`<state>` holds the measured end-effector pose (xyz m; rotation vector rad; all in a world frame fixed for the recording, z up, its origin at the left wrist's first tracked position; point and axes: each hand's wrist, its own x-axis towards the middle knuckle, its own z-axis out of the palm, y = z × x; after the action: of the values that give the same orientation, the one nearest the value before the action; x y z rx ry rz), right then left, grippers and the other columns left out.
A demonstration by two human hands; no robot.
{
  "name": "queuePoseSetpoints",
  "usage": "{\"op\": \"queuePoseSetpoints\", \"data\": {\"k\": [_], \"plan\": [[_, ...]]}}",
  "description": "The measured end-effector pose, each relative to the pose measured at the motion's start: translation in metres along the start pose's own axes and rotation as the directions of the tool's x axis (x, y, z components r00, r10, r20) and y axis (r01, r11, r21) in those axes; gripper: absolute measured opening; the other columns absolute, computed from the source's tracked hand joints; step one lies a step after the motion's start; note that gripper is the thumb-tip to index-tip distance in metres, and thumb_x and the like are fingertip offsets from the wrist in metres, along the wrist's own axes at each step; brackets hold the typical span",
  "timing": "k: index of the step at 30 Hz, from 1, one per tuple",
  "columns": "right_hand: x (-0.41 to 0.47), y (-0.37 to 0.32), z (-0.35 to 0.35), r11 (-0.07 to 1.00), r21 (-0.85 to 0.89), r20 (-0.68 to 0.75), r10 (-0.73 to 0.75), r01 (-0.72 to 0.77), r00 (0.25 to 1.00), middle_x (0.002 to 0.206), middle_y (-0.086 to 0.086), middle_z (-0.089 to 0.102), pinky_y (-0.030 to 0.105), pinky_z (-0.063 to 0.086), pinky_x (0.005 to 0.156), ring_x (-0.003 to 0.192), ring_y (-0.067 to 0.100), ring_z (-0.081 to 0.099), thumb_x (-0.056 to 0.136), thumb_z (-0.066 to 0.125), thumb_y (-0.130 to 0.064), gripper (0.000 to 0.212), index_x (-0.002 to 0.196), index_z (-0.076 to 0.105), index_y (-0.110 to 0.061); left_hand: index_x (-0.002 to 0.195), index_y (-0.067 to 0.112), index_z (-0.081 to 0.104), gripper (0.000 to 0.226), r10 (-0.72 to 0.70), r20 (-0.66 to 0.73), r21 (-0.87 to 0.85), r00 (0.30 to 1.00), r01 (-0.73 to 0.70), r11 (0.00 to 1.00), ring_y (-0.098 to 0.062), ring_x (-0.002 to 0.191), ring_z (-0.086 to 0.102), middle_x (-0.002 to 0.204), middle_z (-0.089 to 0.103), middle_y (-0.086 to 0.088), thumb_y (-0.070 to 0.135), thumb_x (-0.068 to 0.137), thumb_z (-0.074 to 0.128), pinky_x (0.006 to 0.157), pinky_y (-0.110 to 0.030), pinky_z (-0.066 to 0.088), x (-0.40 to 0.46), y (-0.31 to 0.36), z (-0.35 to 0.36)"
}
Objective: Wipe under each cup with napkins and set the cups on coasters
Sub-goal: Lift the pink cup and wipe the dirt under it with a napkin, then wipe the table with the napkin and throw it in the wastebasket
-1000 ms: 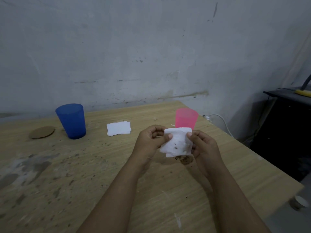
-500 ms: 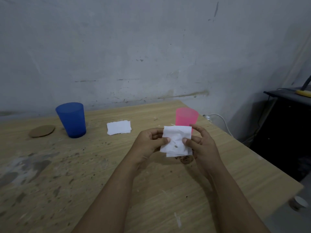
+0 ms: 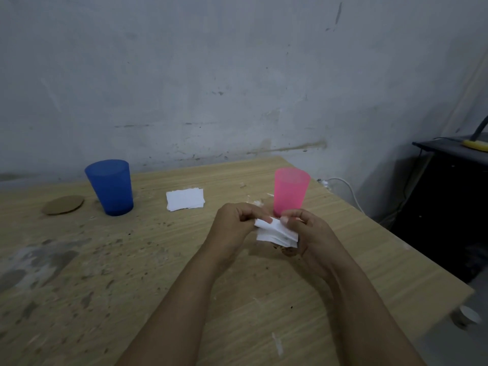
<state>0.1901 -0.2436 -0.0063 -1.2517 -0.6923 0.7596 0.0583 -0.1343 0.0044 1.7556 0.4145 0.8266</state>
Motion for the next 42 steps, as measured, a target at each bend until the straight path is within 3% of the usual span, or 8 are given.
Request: {"op": "queuePoseSetpoints", "data": {"k": [3, 12, 16, 22, 28, 32, 36, 42], "plan": [[0.003, 0.004, -0.005, 1.0, -0.006, -0.015, 0.029, -0.029, 0.999, 0.103, 0.027, 0.066, 0.05, 0.05, 0.078, 0.087, 0.035, 0.064, 0.066, 0.073, 0.001, 0.037, 0.102, 0.063, -0.003, 0.076, 0.019, 0.074, 0.042, 0.008, 0.008, 0.042, 1.0, -0.008, 0.999, -0.005, 0.082, 0.067, 0.085, 0.072, 0.005, -0.016, 0.078, 0.051, 0.076, -0.019, 0.053, 0.002, -0.002, 0.0], [-0.002, 0.0, -0.004, 0.952, -0.241, -0.074, -0.209, 0.186, 0.975, 0.066, -0.011, 0.067, 0.016, 0.047, 0.06, 0.065, 0.004, 0.06, 0.076, 0.063, 0.01, 0.022, 0.07, 0.067, -0.011, 0.105, 0.016, 0.069, 0.017, -0.22, 0.058, -0.254, 0.974, 0.228, 0.94, -0.009, 0.083, 0.068, 0.102, 0.068, -0.005, 0.017, 0.089, 0.063, 0.072, -0.025, 0.057, 0.0, 0.002, 0.004], [-0.007, -0.003, 0.0, 0.918, -0.329, -0.072, -0.26, 0.223, 0.963, 0.086, -0.001, 0.069, 0.011, 0.047, 0.065, 0.076, -0.001, 0.062, 0.078, 0.061, 0.01, 0.026, 0.072, 0.071, -0.014, 0.108, 0.018, 0.066, 0.032, -0.186, 0.047, -0.185, 0.981, 0.191, 0.964, -0.009, 0.08, 0.067, 0.102, 0.066, -0.009, -0.001, 0.082, 0.066, 0.068, -0.023, 0.057, 0.0, -0.001, 0.006], [-0.022, -0.005, 0.005, 0.564, -0.71, 0.032, -0.573, 0.422, 0.819, 0.109, -0.014, 0.056, 0.002, 0.032, 0.084, 0.109, 0.003, 0.043, 0.073, 0.071, -0.021, 0.017, 0.09, 0.072, -0.025, 0.107, 0.019, 0.066, 0.033, -0.219, 0.016, -0.308, 0.976, 0.213, 0.927, -0.014, 0.082, 0.068, 0.104, 0.065, -0.011, -0.004, 0.083, 0.065, 0.073, -0.027, 0.058, 0.001, 0.003, 0.01], [-0.022, -0.005, 0.007, 0.356, -0.801, 0.181, -0.622, 0.481, 0.762, 0.097, -0.018, 0.058, 0.015, 0.04, 0.078, 0.093, 0.004, 0.051, 0.072, 0.072, -0.016, 0.03, 0.101, 0.07, -0.022, 0.115, 0.011, 0.06, 0.037, -0.33, 0.023, -0.495, 0.944, 0.298, 0.816, -0.018, 0.081, 0.07, 0.1, 0.068, -0.012, -0.006, 0.083, 0.064, 0.07, -0.023, 0.057, 0.004, 0.012, 0.015], [-0.021, -0.001, 0.003, 0.414, -0.819, 0.028, -0.663, 0.398, 0.748, 0.086, 0.001, 0.072, 0.033, 0.051, 0.071, 0.079, 0.02, 0.064, 0.076, 0.067, 0.001, 0.027, 0.097, 0.073, -0.015, 0.113, 0.01, 0.058, 0.03, -0.365, 0.047, -0.52, 0.93, 0.334, 0.786, -0.018, 0.078, 0.067, 0.096, 0.064, -0.009, -0.003, 0.086, 0.062, 0.069, -0.024, 0.058, 0.001, 0.019, 0.026], [-0.015, 0.003, -0.01, 0.426, -0.887, -0.149, -0.631, 0.18, 0.761, 0.081, 0.01, 0.073, 0.032, 0.048, 0.066, 0.074, 0.026, 0.064, 0.08, 0.06, 0.001, 0.021, 0.092, 0.074, -0.01, 0.116, 0.024, 0.058, 0.027, -0.231, -0.09, 0.099, 0.969, 0.239, 0.966, -0.01, 0.093, 0.061, 0.106, 0.061, 0.002, 0.016, 0.09, 0.056, 0.085, -0.032, 0.051, -0.02, 0.011, 0.03], [-0.015, 0.009, -0.003, 0.321, -0.944, -0.208, -0.418, -0.07, 0.884, 0.08, 0.014, 0.069, 0.025, 0.036, 0.06, 0.08, 0.029, 0.063, 0.079, 0.06, -0.009, 0.013, 0.08, 0.073, -0.01, 0.14, 0.016, 0.039, 0.047, -0.062, 0.063, 0.749, 0.996, -0.006, 0.662, -0.013, 0.128, 0.039, 0.14, 0.042, 0.001, 0.033, 0.096, 0.044, 0.103, -0.024, 0.032, -0.055, -0.01, 0.022]]}}
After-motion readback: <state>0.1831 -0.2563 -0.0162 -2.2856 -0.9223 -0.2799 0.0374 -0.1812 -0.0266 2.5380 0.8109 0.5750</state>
